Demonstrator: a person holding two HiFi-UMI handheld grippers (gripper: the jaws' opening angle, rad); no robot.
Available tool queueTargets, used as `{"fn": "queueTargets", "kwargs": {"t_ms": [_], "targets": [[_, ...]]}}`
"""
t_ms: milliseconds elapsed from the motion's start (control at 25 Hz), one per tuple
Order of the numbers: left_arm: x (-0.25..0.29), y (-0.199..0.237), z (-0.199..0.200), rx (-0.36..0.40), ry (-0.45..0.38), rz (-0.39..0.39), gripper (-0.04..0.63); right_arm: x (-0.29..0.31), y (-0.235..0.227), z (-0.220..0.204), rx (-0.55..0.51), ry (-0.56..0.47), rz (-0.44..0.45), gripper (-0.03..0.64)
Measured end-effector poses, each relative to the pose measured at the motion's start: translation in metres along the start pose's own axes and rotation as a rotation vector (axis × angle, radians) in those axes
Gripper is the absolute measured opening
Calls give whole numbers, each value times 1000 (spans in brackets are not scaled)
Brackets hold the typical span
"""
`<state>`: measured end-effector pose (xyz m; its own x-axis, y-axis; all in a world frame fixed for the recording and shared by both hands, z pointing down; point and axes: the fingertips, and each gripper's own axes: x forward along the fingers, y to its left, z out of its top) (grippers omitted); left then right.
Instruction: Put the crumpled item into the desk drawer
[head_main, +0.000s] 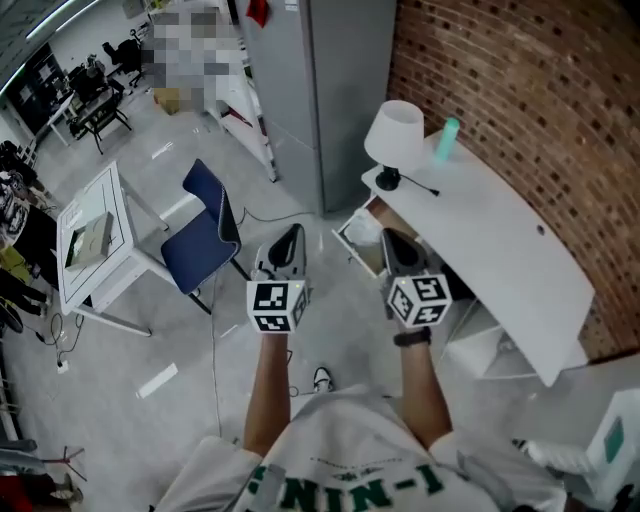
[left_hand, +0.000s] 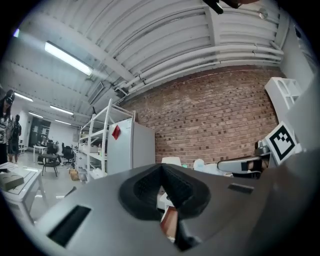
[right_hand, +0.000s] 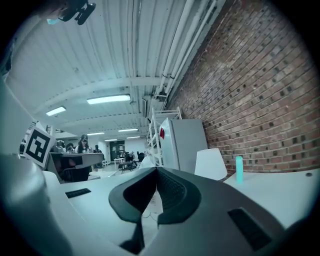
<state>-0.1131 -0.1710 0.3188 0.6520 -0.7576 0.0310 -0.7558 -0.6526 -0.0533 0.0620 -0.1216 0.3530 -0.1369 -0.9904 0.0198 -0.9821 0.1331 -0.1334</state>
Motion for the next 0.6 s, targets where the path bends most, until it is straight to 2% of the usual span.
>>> {"fn": "queueTargets", "kwargs": {"t_ms": [200,360,480,600], "targets": [[41,2,-11,-21,1,-102,-5,18,-16,-12,-15,11,-83,2],[67,2,-39,-48,49,-158,-5,24,-27,-40,-28,56,-144,2],[85,1,-57,-55,100,-180,-5,27,-52,-51,-31,102,-199,2],[102,-6,-69,-102,88,-236,-4,27,-81,-64,-4,129,-249,2]]}}
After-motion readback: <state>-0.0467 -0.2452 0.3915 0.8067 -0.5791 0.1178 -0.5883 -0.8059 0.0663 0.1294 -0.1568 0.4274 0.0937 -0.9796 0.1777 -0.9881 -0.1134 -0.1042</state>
